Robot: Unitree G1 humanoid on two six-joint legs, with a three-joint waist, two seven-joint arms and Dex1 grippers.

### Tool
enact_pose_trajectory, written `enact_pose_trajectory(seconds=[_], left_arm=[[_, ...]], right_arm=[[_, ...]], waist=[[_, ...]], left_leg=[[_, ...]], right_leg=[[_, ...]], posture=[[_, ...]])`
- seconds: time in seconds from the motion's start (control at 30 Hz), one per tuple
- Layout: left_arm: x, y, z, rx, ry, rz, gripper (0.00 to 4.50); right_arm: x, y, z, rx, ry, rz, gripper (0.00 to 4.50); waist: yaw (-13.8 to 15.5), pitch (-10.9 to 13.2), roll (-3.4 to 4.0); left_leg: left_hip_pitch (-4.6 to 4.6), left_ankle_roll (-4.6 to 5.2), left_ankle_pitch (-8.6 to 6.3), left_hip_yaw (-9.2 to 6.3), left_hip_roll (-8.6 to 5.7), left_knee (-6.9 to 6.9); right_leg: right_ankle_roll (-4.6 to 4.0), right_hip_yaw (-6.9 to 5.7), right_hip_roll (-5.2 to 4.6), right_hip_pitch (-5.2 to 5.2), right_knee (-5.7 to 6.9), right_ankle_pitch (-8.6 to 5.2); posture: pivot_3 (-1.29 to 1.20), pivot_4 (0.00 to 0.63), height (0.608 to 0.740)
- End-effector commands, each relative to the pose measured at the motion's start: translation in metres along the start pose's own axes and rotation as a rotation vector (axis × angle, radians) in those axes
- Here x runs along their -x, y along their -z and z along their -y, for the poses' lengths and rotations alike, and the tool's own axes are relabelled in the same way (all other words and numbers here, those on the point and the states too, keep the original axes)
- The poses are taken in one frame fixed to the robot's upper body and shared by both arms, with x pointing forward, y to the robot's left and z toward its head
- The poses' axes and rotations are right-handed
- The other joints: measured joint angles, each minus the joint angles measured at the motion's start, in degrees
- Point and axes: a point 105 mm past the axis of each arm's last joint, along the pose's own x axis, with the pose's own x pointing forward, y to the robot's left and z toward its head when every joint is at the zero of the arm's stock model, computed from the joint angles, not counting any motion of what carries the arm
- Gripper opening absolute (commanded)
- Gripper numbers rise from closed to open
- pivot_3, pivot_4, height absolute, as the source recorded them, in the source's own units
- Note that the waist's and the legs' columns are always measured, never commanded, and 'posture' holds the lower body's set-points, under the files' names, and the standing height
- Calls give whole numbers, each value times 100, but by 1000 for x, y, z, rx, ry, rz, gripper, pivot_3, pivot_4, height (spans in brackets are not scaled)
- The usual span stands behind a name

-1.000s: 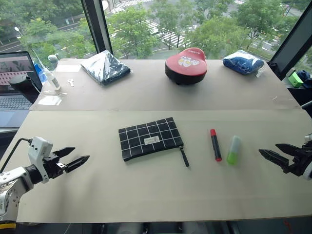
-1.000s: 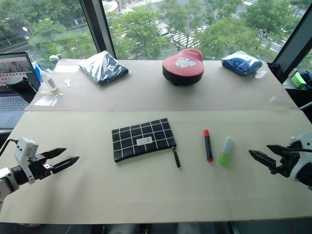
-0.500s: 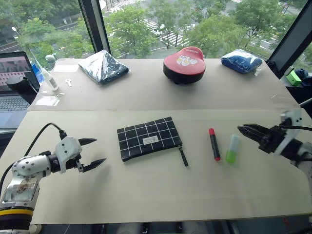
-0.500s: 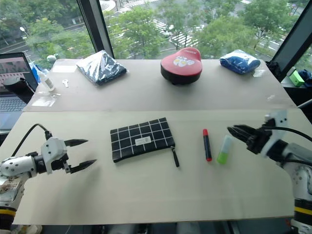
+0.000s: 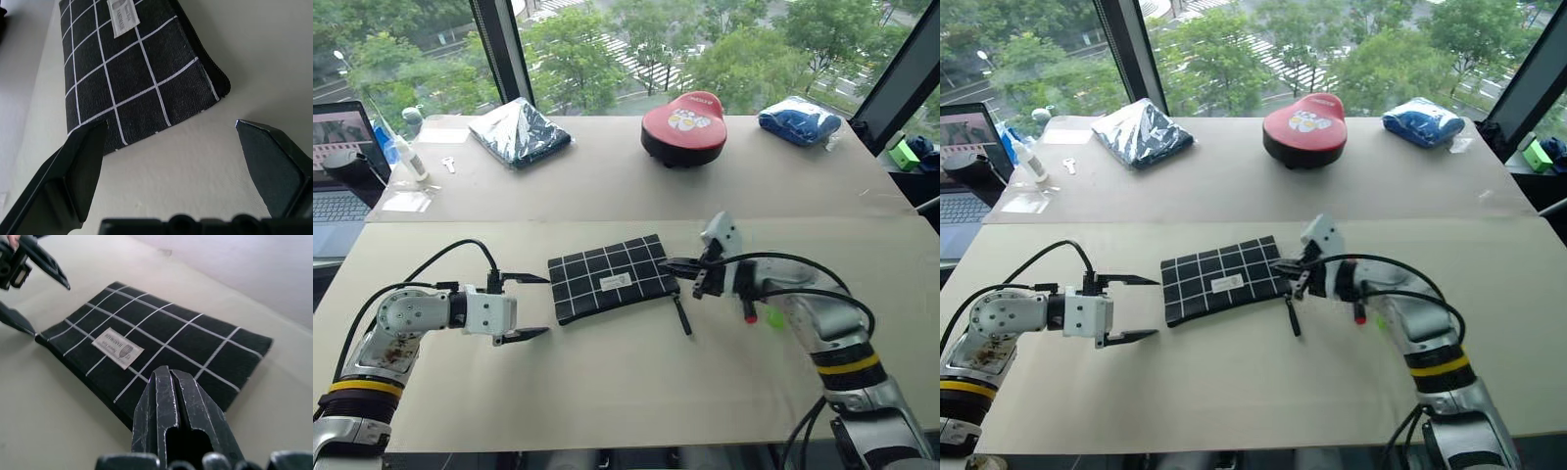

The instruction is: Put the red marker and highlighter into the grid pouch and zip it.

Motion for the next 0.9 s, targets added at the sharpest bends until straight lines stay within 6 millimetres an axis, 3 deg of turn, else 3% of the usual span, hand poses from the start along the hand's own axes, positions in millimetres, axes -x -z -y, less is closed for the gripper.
enact_pose_trajectory(seconds=[0.03,0.2,0.4,0.63,0.8,0.9], left_arm=[[-1,3,0,-74,7,-13,4500],[-7,-3,-5,-130,-4,12,4500],[-19,-14,-5,-138,15,65,4500],[-33,-20,-9,-149,15,104,4500],[-46,-13,-3,-172,26,108,4500],[-52,-9,-11,-212,-33,108,4500]], right_arm=[[-5,3,14,103,58,-53,31],[-7,26,13,170,45,-172,31],[3,15,21,121,66,-141,31],[0,37,19,132,81,-240,31],[-2,31,14,125,64,-208,31],[-2,28,8,114,37,-191,31]], waist=[[8,0,0],[11,0,0],[12,0,0],[13,-1,-1],[13,-3,-4],[36,-3,-4]], left_leg=[[0,0,0,0,-2,3],[12,2,0,4,-7,7],[17,4,0,6,-6,11],[20,4,0,7,-7,14],[26,7,-1,8,-7,15],[44,13,-5,8,-7,15]], right_leg=[[0,0,0,1,4,0],[2,0,-2,7,15,-1],[3,-1,-2,6,50,-2],[4,-1,-2,11,52,-3],[4,0,0,17,52,-3],[5,0,-1,30,48,-3]], posture=[[0,150,740],[0,150,740],[0,150,740],[0,150,740],[0,150,740],[0,150,740]])
